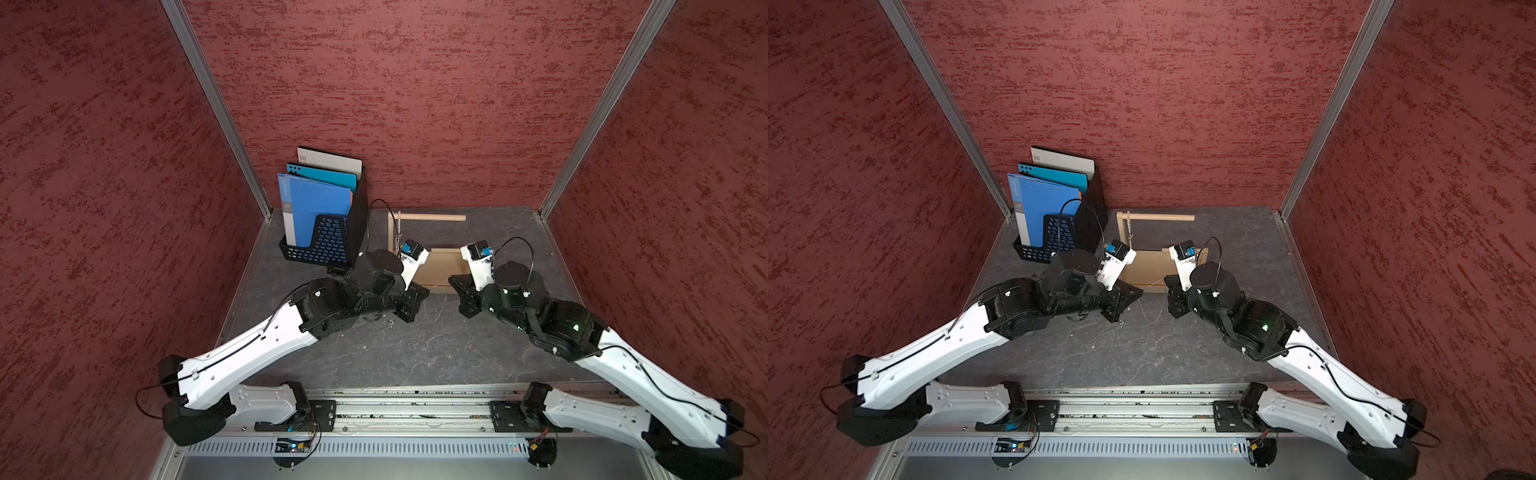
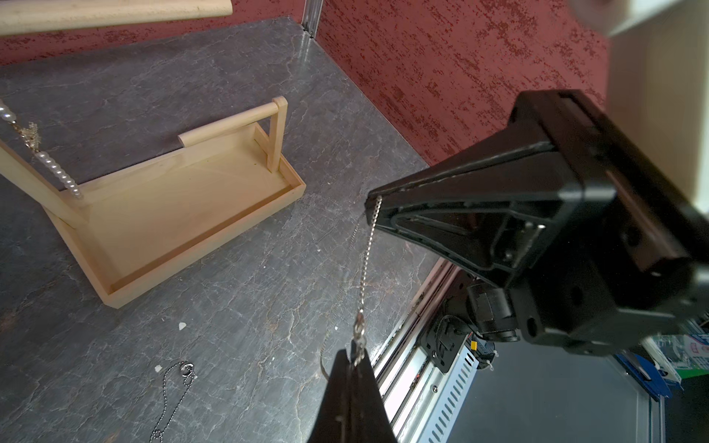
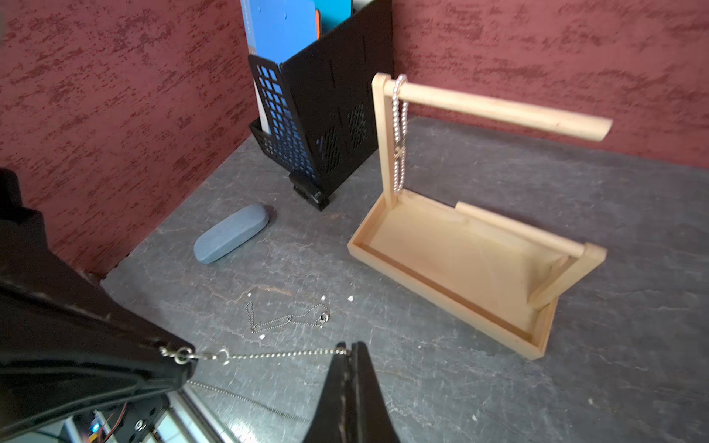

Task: Hang the necklace on the jewelry display stand
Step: Pick up the necklace from the center of the board, then hang the necklace on the stand.

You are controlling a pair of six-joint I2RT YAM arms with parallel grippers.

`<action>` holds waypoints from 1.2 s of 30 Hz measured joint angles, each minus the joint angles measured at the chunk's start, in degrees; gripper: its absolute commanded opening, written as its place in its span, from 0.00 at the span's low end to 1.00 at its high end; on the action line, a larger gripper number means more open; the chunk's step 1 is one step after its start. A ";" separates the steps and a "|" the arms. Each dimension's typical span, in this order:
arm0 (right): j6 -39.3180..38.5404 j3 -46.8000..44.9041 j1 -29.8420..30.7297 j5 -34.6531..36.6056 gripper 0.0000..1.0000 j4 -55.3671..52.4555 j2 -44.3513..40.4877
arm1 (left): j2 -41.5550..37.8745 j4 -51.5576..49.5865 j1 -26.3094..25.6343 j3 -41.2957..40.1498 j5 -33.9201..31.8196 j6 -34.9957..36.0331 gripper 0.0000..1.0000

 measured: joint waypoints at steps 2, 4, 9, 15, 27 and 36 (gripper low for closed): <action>-1.16 1.68 -0.39 1.42 0.00 0.04 1.09 | 1.07 0.28 1.18 1.22 1.03 0.02 0.00; -2.38 3.23 -1.03 2.12 0.00 0.15 2.36 | 2.36 0.42 2.27 2.69 2.21 0.15 0.00; -4.68 6.49 -5.33 2.08 0.00 0.70 6.51 | 7.10 1.27 4.96 7.48 5.14 1.03 0.00; -5.77 10.29 -13.38 -1.27 0.00 1.73 12.17 | 13.99 2.12 8.74 14.14 8.15 1.60 0.00; -4.68 16.11 -24.98 -8.81 0.00 5.46 21.77 | 27.39 3.45 14.69 25.86 14.05 1.66 0.00; -3.17 18.12 -29.66 -12.07 0.00 6.97 25.31 | 36.22 3.80 16.55 34.53 17.25 0.92 0.00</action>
